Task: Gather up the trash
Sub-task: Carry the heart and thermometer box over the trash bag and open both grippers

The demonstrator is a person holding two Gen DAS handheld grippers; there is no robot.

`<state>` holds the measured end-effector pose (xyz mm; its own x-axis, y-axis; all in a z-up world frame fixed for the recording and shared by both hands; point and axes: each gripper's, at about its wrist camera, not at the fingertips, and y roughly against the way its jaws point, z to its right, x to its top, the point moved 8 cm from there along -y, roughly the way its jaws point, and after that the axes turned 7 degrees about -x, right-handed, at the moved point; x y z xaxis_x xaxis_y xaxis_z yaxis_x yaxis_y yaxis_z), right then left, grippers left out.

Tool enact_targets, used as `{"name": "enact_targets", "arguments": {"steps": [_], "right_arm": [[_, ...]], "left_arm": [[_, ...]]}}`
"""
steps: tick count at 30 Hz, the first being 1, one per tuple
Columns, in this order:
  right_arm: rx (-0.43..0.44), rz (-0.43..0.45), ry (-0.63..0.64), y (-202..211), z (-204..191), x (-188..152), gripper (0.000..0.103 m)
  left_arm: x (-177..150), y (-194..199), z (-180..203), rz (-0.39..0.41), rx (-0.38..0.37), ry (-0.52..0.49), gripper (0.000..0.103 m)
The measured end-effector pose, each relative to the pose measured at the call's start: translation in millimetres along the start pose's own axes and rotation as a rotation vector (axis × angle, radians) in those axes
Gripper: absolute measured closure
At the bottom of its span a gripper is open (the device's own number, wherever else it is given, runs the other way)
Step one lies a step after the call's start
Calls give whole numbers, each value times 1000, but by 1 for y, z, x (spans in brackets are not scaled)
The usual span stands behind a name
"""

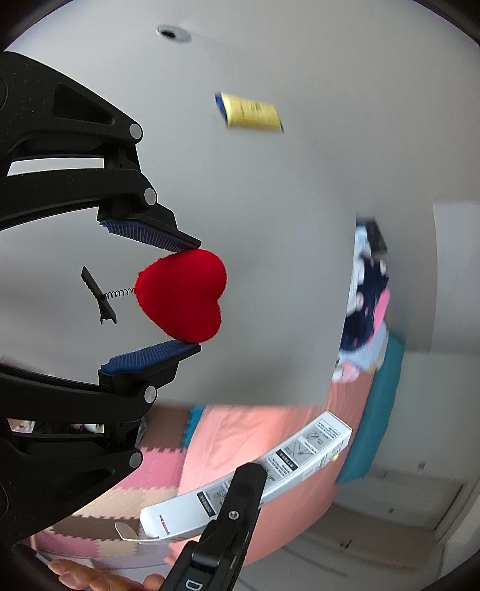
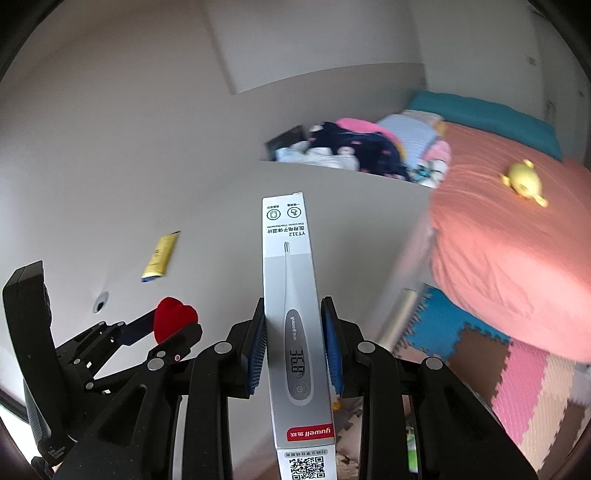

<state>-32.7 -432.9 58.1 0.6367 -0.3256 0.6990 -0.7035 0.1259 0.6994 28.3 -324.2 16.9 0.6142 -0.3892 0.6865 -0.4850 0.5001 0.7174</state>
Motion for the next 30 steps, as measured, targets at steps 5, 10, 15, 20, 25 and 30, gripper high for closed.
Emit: {"name": "enact_targets", "arguments": {"steps": [5,10,15,20,25,30], "right_arm": [[-48,8,-80,15,56,-18,73],[-102,5,-156,28,113,-40,73],[-158,-6,-222,39,166,-68,73],[-204,-21,-291,50,214,-100,73],[-252,-52,-362,55,259,-134,73],[-286,-86,-422,56,292,-163,73]], "left_arm": [[-5,-11,55,-18,-64,-58,54],[-15,-26,109,-45,-106,-130,54],[-29,-48,161,-89,-172,-182,54],[-52,-69,214,-147,-230,-257,54],[-79,-85,261,-207,-272,-318,54],[-103,-97,293,-256,-305,-366,54]]}}
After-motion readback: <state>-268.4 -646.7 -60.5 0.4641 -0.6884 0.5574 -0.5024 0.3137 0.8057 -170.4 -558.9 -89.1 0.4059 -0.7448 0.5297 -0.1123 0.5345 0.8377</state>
